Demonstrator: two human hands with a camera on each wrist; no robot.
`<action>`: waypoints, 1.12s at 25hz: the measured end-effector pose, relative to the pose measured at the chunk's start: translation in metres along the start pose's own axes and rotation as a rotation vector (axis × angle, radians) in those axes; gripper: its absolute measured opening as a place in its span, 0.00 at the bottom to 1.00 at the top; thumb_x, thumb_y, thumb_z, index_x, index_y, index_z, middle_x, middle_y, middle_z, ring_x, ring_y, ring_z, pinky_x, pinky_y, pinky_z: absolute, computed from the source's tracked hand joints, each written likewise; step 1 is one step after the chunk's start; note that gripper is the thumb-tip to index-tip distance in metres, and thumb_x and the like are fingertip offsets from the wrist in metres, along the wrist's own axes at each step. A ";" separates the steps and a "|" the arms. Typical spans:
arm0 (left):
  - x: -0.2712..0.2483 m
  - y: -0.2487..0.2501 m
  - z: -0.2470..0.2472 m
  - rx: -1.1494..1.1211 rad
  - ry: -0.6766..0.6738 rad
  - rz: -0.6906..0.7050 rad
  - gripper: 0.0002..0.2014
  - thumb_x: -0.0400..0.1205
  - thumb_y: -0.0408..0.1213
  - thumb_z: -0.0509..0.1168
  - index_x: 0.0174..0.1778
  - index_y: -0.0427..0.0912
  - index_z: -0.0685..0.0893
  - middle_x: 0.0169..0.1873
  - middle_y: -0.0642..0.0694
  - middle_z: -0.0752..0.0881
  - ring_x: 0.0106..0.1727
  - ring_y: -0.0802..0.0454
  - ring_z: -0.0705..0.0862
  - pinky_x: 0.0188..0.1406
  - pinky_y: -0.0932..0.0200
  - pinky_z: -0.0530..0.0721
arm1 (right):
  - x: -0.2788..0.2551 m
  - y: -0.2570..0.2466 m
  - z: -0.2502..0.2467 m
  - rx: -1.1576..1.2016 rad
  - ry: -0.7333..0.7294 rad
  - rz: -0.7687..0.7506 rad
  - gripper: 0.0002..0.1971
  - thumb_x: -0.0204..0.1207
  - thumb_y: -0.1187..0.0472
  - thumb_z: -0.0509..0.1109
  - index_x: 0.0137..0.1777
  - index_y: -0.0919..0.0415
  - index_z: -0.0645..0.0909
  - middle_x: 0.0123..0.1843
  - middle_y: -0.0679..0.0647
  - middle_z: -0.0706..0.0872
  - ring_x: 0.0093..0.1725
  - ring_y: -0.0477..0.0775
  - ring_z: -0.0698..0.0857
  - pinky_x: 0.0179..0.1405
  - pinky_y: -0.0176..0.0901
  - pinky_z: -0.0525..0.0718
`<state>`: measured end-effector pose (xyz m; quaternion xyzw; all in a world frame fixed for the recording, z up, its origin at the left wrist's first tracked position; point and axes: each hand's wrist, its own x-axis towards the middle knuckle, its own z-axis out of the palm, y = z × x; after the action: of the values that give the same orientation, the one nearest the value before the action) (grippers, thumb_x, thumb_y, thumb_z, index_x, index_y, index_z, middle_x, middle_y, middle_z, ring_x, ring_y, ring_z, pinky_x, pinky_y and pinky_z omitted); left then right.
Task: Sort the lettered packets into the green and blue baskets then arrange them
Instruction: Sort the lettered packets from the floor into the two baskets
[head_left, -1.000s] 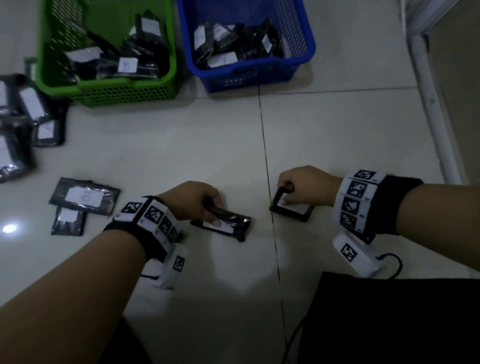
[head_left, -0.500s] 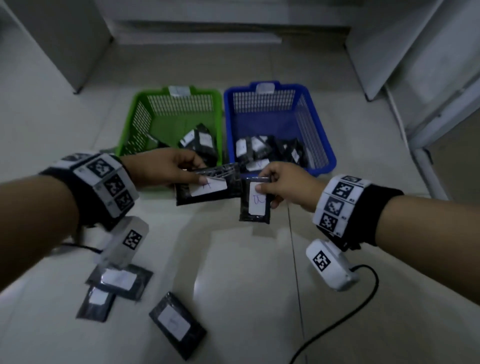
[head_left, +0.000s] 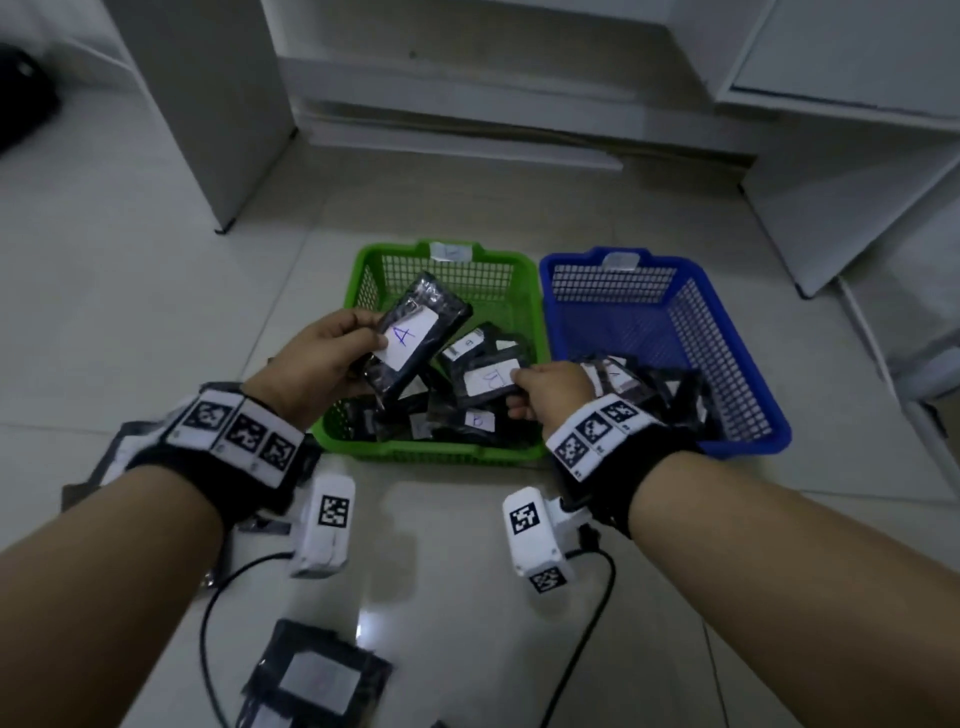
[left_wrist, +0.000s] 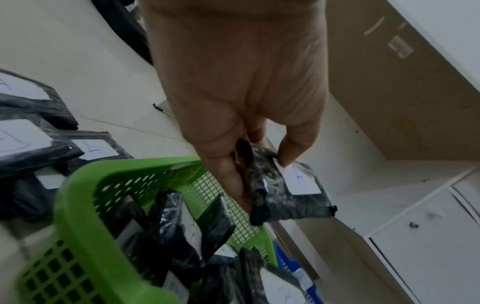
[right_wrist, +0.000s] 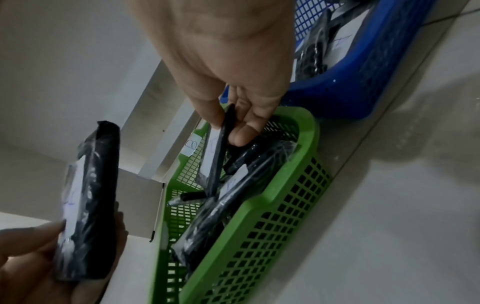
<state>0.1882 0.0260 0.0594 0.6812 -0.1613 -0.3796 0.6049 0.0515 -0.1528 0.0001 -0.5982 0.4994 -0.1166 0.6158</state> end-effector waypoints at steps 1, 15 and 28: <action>0.002 -0.005 -0.003 -0.024 -0.001 -0.006 0.10 0.82 0.26 0.59 0.43 0.46 0.80 0.33 0.47 0.82 0.31 0.55 0.80 0.25 0.67 0.84 | 0.003 0.001 0.005 -0.018 0.009 -0.018 0.12 0.78 0.65 0.69 0.31 0.61 0.77 0.28 0.58 0.82 0.23 0.54 0.81 0.32 0.50 0.85; 0.028 0.001 0.109 0.072 -0.089 -0.021 0.09 0.83 0.30 0.63 0.58 0.40 0.81 0.49 0.37 0.84 0.44 0.48 0.85 0.36 0.59 0.90 | -0.048 -0.013 -0.167 -1.409 -0.392 -0.470 0.30 0.78 0.55 0.68 0.79 0.53 0.66 0.74 0.49 0.72 0.68 0.44 0.72 0.64 0.30 0.68; 0.052 -0.056 0.206 1.096 -0.131 0.436 0.23 0.80 0.43 0.66 0.72 0.45 0.77 0.69 0.42 0.72 0.69 0.42 0.70 0.73 0.54 0.66 | -0.029 0.092 -0.168 -1.401 -0.148 -0.651 0.44 0.69 0.50 0.71 0.83 0.52 0.56 0.84 0.57 0.57 0.85 0.61 0.52 0.81 0.57 0.40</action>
<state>0.0626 -0.1414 -0.0067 0.8204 -0.5072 -0.1492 0.2179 -0.1305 -0.2116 -0.0282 -0.9708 0.2131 0.0917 0.0603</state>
